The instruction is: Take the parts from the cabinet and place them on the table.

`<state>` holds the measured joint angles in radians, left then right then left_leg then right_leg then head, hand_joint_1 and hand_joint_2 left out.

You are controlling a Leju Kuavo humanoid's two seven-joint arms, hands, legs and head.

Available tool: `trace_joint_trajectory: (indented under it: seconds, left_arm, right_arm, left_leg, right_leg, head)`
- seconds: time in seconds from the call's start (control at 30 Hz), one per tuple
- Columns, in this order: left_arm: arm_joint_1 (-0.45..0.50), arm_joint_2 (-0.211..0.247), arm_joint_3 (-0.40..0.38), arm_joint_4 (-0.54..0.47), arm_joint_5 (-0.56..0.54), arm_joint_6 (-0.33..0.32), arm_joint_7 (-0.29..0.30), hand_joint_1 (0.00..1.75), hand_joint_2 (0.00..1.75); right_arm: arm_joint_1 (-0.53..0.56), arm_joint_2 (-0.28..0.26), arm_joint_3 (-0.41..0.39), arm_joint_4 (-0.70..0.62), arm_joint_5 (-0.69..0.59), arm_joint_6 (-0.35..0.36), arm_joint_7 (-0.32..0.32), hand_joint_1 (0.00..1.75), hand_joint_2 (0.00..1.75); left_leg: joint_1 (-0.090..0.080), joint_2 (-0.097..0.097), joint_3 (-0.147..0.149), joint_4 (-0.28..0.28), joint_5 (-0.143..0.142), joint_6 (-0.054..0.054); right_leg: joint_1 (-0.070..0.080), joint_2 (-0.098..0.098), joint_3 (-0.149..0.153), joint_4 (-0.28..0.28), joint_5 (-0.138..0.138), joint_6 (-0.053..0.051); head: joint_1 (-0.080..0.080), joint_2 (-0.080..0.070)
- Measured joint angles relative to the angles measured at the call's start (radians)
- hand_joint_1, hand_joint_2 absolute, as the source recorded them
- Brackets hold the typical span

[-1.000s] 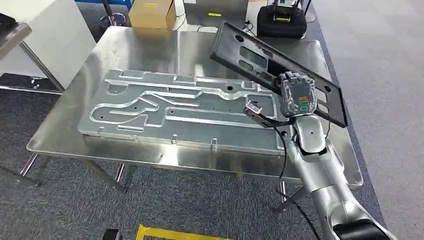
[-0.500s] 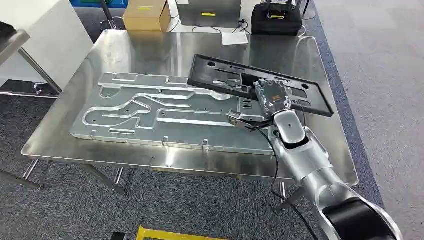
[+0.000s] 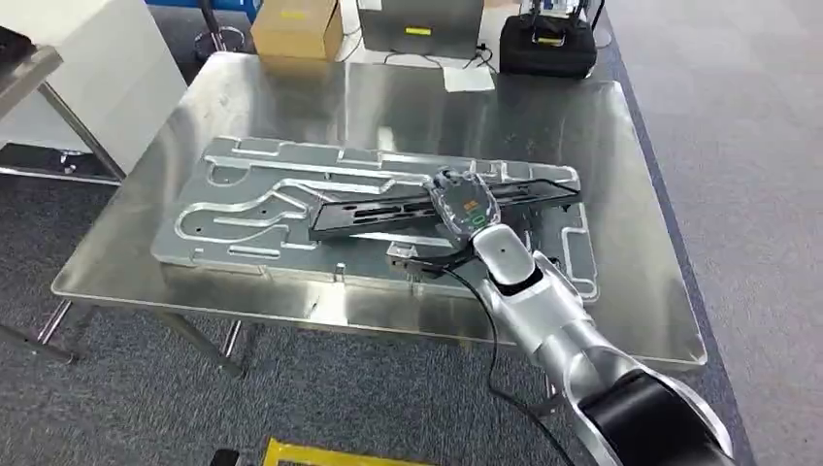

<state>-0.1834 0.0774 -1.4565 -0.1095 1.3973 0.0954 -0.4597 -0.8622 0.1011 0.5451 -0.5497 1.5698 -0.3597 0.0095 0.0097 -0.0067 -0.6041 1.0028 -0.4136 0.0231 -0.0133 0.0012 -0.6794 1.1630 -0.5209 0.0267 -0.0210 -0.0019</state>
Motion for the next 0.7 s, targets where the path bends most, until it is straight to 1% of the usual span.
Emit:
trace_joint_trajectory:
  seconds: [0.03, 0.07, 0.1, 0.13, 0.17, 0.2, 0.23, 0.27, 0.3, 0.33, 0.37, 0.4, 0.43, 0.47, 0.5, 0.53, 0.57, 0.6, 0.63, 0.67, 0.7]
  left_arm:
    - [0.0, 0.0, -0.002, 0.0, 0.0, 0.0, 0.0, 0.0, 1.75]
    - [0.001, 0.0, -0.003, 0.0, 0.001, 0.0, 0.0, 0.0, 1.75]
    - [0.002, 0.0, -0.003, 0.0, 0.002, 0.0, 0.0, 0.0, 1.75]
    - [0.002, 0.0, -0.003, 0.0, 0.002, 0.0, 0.0, 0.0, 1.75]
    - [0.002, 0.0, -0.003, 0.0, 0.003, 0.0, 0.0, 0.0, 1.75]
    - [0.002, 0.0, -0.004, 0.0, 0.003, 0.0, 0.0, 0.0, 1.75]
    - [0.002, -0.001, -0.004, 0.0, 0.003, 0.0, 0.0, 0.0, 1.75]
    - [0.001, -0.003, -0.004, 0.0, 0.003, -0.001, 0.0, 0.0, 0.0]
    - [0.002, -0.003, -0.004, 0.0, 0.003, -0.001, 0.001, 0.0, 0.0]
    - [0.002, -0.003, -0.004, 0.0, 0.003, -0.001, 0.001, 0.0, 0.0]
    - [0.003, -0.003, -0.004, 0.0, 0.006, -0.001, 0.0, 0.0, 0.0]
    - [0.002, -0.002, -0.004, 0.0, 0.009, -0.001, 0.0, 0.0, 0.0]
    - [0.002, 0.002, -0.004, 0.0, 0.011, -0.001, 0.0, 0.0, 0.0]
    - [0.003, 0.001, -0.004, 0.0, 0.015, -0.001, -0.001, 0.0, 0.0]
    - [0.003, 0.001, -0.004, 0.0, 0.015, -0.001, 0.0, 0.0, 0.0]
    - [0.003, 0.001, -0.004, 0.0, 0.018, -0.001, 0.0, 0.0, 0.0]
    - [0.006, 0.003, -0.004, 0.0, 0.019, -0.001, 0.002, 0.0, 0.0]
    - [0.009, 0.004, -0.004, 0.0, 0.023, -0.001, 0.003, 0.0, 0.0]
    - [0.012, 0.007, -0.004, 0.0, 0.03, -0.001, 0.004, 0.0, 0.0]
    - [0.014, 0.011, -0.004, 0.0, 0.037, -0.001, 0.005, 0.0, 0.0]
    - [0.015, 0.016, -0.004, 0.0, 0.042, -0.001, 0.005, 0.0, 0.0]
  right_arm:
    - [0.001, 0.002, 0.002, 0.007, 0.0, 0.0, 0.0, 0.0, 0.0]
    - [0.003, 0.004, 0.004, 0.017, 0.0, 0.0, 0.0, 0.0, 0.0]
    - [0.006, 0.006, 0.006, 0.023, 0.0, 0.0, -0.001, 0.0, 0.0]
    - [0.007, 0.008, 0.008, 0.026, 0.0, -0.001, -0.001, 0.0, 0.0]
    - [0.004, 0.008, 0.008, 0.03, 0.0, -0.001, -0.001, 0.0, 0.0]
    - [0.0, 0.008, 0.008, 0.032, 0.0, -0.001, -0.001, 0.0, 0.0]
    - [-0.004, 0.011, 0.008, 0.034, 0.0, -0.002, -0.001, 0.0, 0.0]
    - [-0.008, 0.013, 0.008, 0.037, 0.0, -0.002, -0.001, 0.0, 0.0]
    - [-0.009, 0.019, 0.01, 0.039, 0.0, -0.003, -0.002, 0.0, 0.0]
    - [-0.008, 0.019, 0.011, 0.04, 0.0, -0.003, -0.002, 0.0, 0.0]
    - [-0.008, 0.019, 0.011, 0.044, 0.0, -0.003, -0.002, 0.0, 0.0]
    - [-0.009, 0.019, 0.011, 0.047, 0.0, -0.003, -0.001, 0.0, 0.0]
    - [-0.009, 0.02, 0.011, 0.047, 0.0, -0.003, 0.0, 0.0, 0.0]
    - [-0.01, 0.022, 0.011, 0.049, -0.002, -0.003, 0.002, 0.0, 0.0]
    - [-0.01, 0.025, 0.011, 0.051, -0.004, -0.005, 0.005, 0.0, 0.0]
    - [-0.007, 0.025, 0.011, 0.054, -0.007, -0.006, 0.008, 0.0, 0.0]
    - [-0.004, 0.024, 0.011, 0.06, -0.011, -0.01, 0.01, 0.0, 0.0]
    - [0.0, 0.023, 0.011, 0.064, -0.015, -0.014, 0.011, 0.0, 0.0]
    - [0.004, 0.021, 0.008, 0.069, -0.022, -0.02, 0.012, 0.0, 0.0]
    - [0.006, 0.019, 0.003, 0.073, -0.028, -0.026, 0.015, 0.0, 0.0]
    - [0.006, 0.018, -0.005, 0.076, -0.032, -0.034, 0.016, 0.0, 0.0]
  left_leg:
    - [-0.002, 0.0, 0.0, 0.0, 0.0, 0.002]
    - [-0.004, 0.0, -0.001, 0.001, 0.0, 0.004]
    - [-0.005, -0.001, -0.001, 0.002, 0.0, 0.004]
    - [-0.007, -0.002, -0.001, 0.003, -0.001, 0.005]
    - [-0.009, -0.004, 0.0, 0.005, -0.001, 0.005]
    - [-0.01, -0.006, 0.001, 0.007, -0.002, 0.004]
    - [-0.011, -0.005, 0.001, 0.009, -0.004, 0.002]
    - [-0.019, -0.004, -0.005, 0.014, -0.007, -0.003]
    - [-0.015, -0.004, -0.007, 0.014, -0.007, -0.005]
    - [-0.015, -0.002, -0.006, 0.014, -0.006, -0.009]
    - [-0.012, -0.001, -0.004, 0.01, -0.005, -0.014]
    - [-0.019, -0.002, -0.002, 0.009, -0.004, -0.02]
    - [-0.013, -0.001, -0.006, 0.013, -0.012, -0.022]
    - [-0.015, 0.0, -0.016, 0.046, -0.039, -0.029]
    - [-0.01, 0.0, -0.046, 0.115, -0.078, -0.035]
    - [-0.004, 0.0, -0.084, 0.199, -0.119, -0.041]
    - [-0.001, 0.001, -0.119, 0.274, -0.147, -0.046]
    - [0.002, 0.001, -0.139, 0.316, -0.153, -0.05]
    - [0.005, 0.001, -0.136, 0.306, -0.136, -0.052]
    - [0.008, 0.001, -0.108, 0.247, -0.097, -0.054]
    - [0.011, 0.001, -0.06, 0.153, -0.047, -0.055]
  right_leg:
    - [0.0, 0.0, -0.041, 0.089, -0.039, 0.001]
    - [0.0, 0.0, -0.075, 0.162, -0.061, 0.002]
    - [0.0, 0.0, -0.088, 0.186, -0.059, 0.001]
    - [0.0, 0.0, -0.077, 0.161, -0.033, -0.002]
    - [0.001, 0.0, -0.042, 0.092, 0.01, -0.007]
    - [0.003, 0.0, 0.008, -0.008, 0.057, -0.015]
    - [0.009, 0.0, 0.055, -0.101, 0.092, -0.026]
    - [0.014, -0.003, 0.068, -0.133, 0.079, -0.031]
    - [0.013, -0.003, 0.065, -0.136, 0.085, -0.029]
    - [0.015, -0.002, 0.065, -0.136, 0.085, -0.031]
    - [0.019, -0.001, 0.065, -0.135, 0.085, -0.035]
    - [0.009, -0.001, 0.068, -0.146, 0.09, -0.042]
    - [0.0, -0.006, 0.074, -0.154, 0.096, -0.046]
    - [0.0, -0.005, 0.076, -0.157, 0.097, -0.051]
    - [0.0, -0.006, 0.075, -0.157, 0.097, -0.052]
    - [0.001, -0.006, 0.075, -0.157, 0.097, -0.052]
    - [0.001, -0.006, 0.074, -0.156, 0.097, -0.052]
    - [0.001, -0.006, 0.073, -0.155, 0.097, -0.052]
    - [0.0, -0.006, 0.074, -0.154, 0.096, -0.051]
    - [-0.001, -0.005, 0.074, -0.151, 0.094, -0.048]
    - [-0.003, -0.003, 0.074, -0.146, 0.091, -0.044]
  head:
    - [0.0, 0.0]
    - [0.0, 0.0]
    - [0.0, 0.0]
    - [0.0, 0.0]
    - [0.0, 0.0]
    - [0.0, 0.0]
    - [0.0, 0.0]
    - [-0.002, 0.0]
    - [-0.001, 0.0]
    - [-0.001, 0.0]
    - [0.0, 0.0]
    - [-0.002, 0.0]
    - [-0.001, 0.0]
    - [-0.005, 0.0]
    - [-0.008, 0.0]
    - [-0.008, 0.0]
    - [-0.008, 0.0]
    - [-0.008, 0.0]
    - [-0.008, 0.0]
    - [-0.008, 0.0]
    - [-0.008, 0.0]
